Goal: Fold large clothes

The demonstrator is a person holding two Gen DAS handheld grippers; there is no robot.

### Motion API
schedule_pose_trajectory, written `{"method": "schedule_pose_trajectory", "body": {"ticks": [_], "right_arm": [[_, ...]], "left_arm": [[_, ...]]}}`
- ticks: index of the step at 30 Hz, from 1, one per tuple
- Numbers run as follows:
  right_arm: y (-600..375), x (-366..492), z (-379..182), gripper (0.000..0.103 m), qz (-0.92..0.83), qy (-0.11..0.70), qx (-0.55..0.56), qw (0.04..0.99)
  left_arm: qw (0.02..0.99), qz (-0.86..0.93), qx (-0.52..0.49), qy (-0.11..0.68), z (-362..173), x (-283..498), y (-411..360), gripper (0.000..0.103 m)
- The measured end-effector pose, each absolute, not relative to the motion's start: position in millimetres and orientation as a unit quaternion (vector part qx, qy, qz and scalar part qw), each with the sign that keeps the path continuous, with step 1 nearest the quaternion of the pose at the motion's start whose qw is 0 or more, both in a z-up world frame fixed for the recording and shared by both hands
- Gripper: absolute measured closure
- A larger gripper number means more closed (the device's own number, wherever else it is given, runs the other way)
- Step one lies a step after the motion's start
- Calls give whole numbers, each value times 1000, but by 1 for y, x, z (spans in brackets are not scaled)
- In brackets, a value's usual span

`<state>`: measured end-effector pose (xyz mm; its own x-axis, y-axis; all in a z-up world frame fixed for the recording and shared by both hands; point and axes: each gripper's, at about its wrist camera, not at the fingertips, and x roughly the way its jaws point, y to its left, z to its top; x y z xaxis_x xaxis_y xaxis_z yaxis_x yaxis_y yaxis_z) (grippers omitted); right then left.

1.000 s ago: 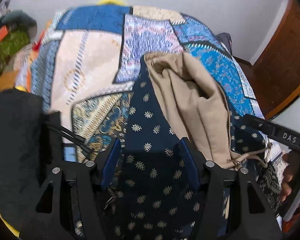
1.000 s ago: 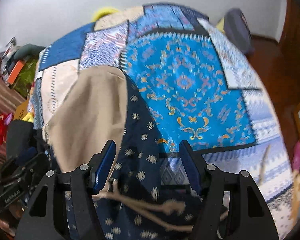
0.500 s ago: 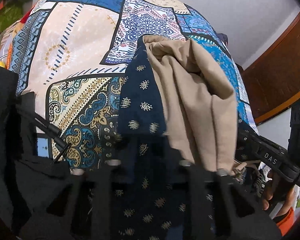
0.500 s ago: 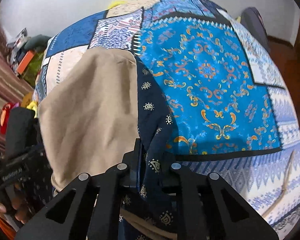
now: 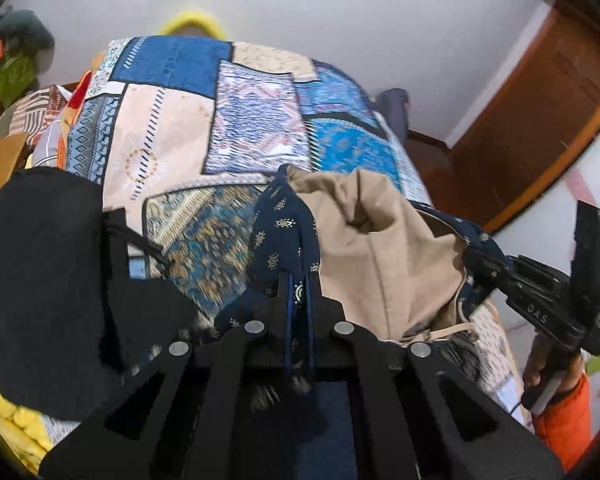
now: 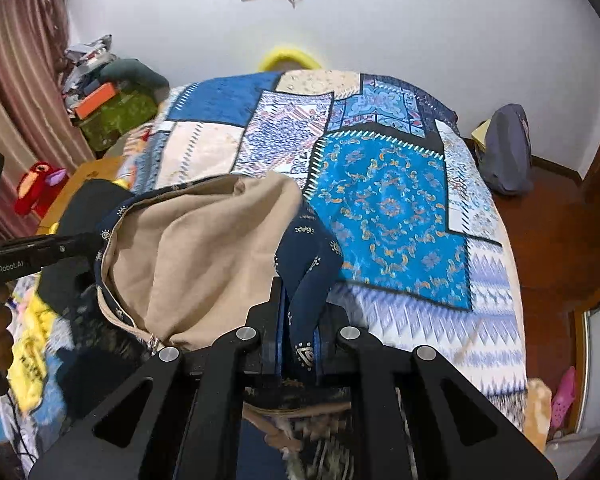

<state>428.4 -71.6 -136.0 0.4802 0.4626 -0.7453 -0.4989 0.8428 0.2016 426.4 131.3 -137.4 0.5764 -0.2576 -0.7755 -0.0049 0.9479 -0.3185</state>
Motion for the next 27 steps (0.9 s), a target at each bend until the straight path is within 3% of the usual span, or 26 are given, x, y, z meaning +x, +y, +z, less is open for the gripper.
{"method": "schedule_pose_trajectory", "body": {"ticks": [8,18,20,22,27], "right_arm": [[-91,365,-155,94,278,443,-24,852],[-109,335,-221,93,232,500,-32,834],[-111,335,-225,91,213,503,-33,837],[-113,334,-220,82,202,496,-34,844],[-112,330,-195,79,199,476,-67,854]], "left_arm": [[879,-100,-57,463,-141,346,96,99],[864,-50,-72,497,-213,297,96,99],[867,-34,-49,495,-224,295,95,96],[865,-34,-48,498,-229,294,96,96],[866,-45,-51,495,-217,292,103,89]]}}
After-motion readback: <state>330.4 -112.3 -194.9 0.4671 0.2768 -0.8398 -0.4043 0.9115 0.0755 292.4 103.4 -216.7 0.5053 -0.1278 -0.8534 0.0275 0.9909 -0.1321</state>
